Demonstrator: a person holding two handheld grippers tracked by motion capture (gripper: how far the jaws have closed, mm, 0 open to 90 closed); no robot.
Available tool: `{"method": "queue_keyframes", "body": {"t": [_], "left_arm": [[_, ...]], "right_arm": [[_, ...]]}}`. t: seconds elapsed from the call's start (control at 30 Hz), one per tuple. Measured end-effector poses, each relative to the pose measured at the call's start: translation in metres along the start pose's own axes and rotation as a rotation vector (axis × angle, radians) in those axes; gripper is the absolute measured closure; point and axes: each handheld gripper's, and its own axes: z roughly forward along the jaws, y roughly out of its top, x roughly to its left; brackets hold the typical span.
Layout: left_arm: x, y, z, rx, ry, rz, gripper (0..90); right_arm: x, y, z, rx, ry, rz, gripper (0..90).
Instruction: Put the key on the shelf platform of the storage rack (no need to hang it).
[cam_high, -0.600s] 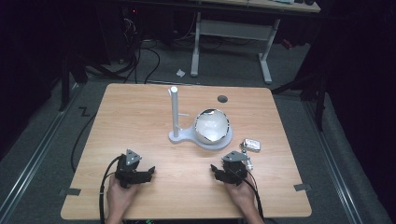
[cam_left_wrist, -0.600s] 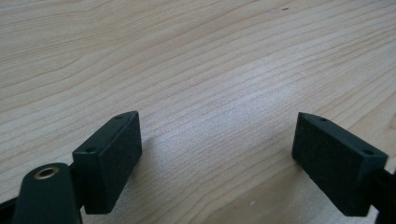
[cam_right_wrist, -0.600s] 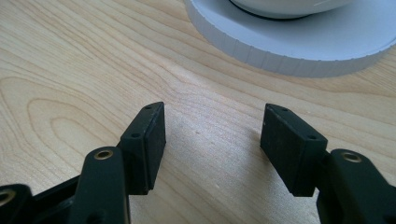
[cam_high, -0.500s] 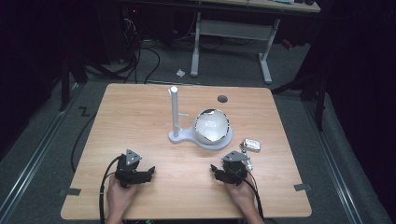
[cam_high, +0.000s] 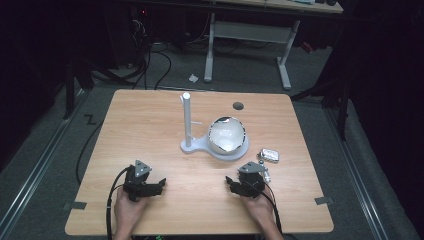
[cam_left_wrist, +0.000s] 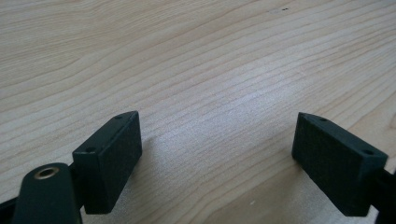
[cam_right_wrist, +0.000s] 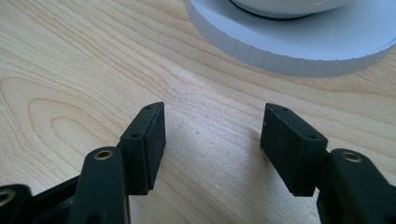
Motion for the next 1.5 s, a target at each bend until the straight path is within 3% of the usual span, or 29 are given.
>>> {"method": "queue_keyframes", "body": {"t": [0.3,0.83,1.23,1.5], "left_arm": [[0.0,0.0,0.0,0.0,0.0,0.0,16.3],[0.0,0.0,0.0,0.0,-0.001,-0.001,16.3],[0.0,0.0,0.0,0.0,0.0,-0.001,16.3],[0.0,0.0,0.0,0.0,0.0,-0.001,16.3]], "right_arm": [[0.0,0.0,0.0,0.002,-0.005,0.002,39.1],[-0.005,-0.001,-0.014,-0.045,-0.005,0.037,47.7],[-0.028,-0.005,-0.034,-0.074,-0.041,0.083,51.2],[-0.044,-0.007,-0.045,-0.084,-0.095,0.114,51.5]]}}
